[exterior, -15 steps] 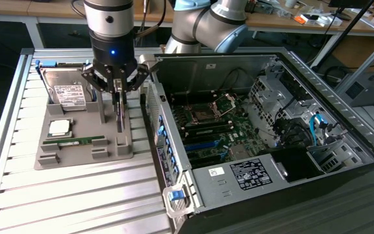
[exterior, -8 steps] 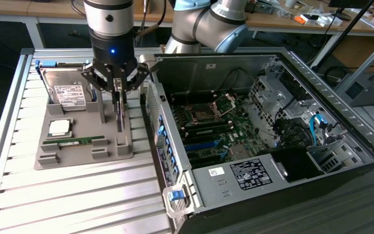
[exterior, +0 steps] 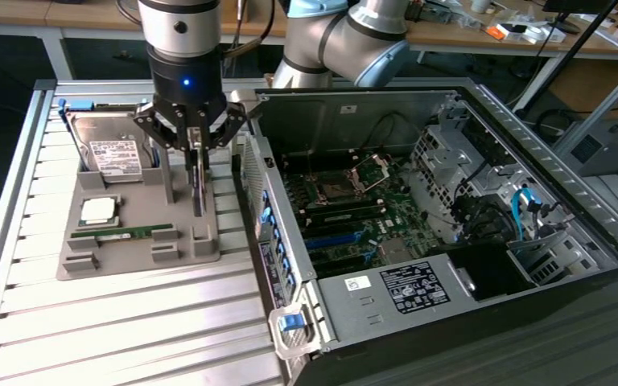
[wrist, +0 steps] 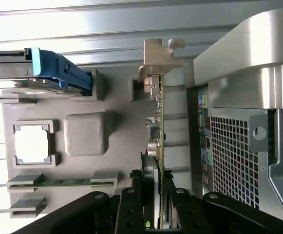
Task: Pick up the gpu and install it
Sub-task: 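Pick up the gpu and move the gpu toward the slot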
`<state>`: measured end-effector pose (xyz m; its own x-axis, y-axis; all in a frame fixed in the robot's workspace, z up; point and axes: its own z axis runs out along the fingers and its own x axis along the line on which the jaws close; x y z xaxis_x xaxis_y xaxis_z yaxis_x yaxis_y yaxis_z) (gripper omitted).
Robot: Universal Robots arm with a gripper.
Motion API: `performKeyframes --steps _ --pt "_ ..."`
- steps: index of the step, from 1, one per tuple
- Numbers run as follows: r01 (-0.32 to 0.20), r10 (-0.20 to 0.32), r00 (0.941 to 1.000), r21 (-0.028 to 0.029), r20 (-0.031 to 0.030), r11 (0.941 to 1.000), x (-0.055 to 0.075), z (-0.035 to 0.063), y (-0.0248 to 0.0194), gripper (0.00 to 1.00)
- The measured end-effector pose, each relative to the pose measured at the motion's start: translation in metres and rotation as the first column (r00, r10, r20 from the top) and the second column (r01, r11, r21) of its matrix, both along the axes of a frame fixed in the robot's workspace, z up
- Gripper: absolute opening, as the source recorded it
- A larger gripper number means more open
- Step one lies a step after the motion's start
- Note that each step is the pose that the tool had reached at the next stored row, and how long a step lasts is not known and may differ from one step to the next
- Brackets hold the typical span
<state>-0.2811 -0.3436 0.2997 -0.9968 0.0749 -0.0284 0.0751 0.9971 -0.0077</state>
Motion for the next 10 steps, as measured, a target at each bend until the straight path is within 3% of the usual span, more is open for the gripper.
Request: performKeyframes --steps 10 --pt "0.000 0.000 1.0000 0.0000 0.0000 1.0000 0.0000 0.0032 0.0000 0.27"
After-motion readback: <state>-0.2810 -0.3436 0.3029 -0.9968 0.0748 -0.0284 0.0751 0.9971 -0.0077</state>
